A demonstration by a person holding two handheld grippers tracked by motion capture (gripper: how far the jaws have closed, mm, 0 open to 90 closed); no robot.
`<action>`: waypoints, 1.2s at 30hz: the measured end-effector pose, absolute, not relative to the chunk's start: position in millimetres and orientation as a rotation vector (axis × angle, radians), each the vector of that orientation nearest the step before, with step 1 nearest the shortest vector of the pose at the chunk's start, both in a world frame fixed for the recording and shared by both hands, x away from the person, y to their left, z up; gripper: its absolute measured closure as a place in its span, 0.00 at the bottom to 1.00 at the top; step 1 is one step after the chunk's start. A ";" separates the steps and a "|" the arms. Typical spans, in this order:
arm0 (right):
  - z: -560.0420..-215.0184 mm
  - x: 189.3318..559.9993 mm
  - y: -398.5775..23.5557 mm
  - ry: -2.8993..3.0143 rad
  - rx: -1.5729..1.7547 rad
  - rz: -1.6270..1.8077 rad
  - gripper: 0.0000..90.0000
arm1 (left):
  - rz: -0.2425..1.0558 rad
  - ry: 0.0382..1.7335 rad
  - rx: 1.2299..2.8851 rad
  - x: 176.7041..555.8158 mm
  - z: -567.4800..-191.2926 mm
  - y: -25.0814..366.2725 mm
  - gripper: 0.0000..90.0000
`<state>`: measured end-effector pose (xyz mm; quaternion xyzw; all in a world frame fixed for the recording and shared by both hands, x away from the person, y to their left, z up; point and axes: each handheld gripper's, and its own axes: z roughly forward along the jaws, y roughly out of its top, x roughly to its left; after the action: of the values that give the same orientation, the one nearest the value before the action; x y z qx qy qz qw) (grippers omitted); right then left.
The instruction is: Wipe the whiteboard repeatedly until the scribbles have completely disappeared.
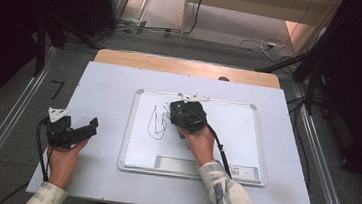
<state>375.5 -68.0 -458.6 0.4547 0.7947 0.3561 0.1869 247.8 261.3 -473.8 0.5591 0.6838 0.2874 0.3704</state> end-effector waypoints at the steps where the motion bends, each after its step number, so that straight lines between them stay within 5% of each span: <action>1: -459.4 375.6 -66.1 2.239 1.274 0.999 0.42 | 0.737 1.754 1.434 247.8 -473.8 261.4 0.11; 36: -484.9 416.9 -51.0 2.203 1.303 0.900 0.42 | 0.728 1.743 1.430 248.2 -474.2 260.2 0.11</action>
<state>416.9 -51.0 -484.9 0.4693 0.7934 0.3242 0.2126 248.2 260.2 -474.2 0.5591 0.6817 0.2845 0.3765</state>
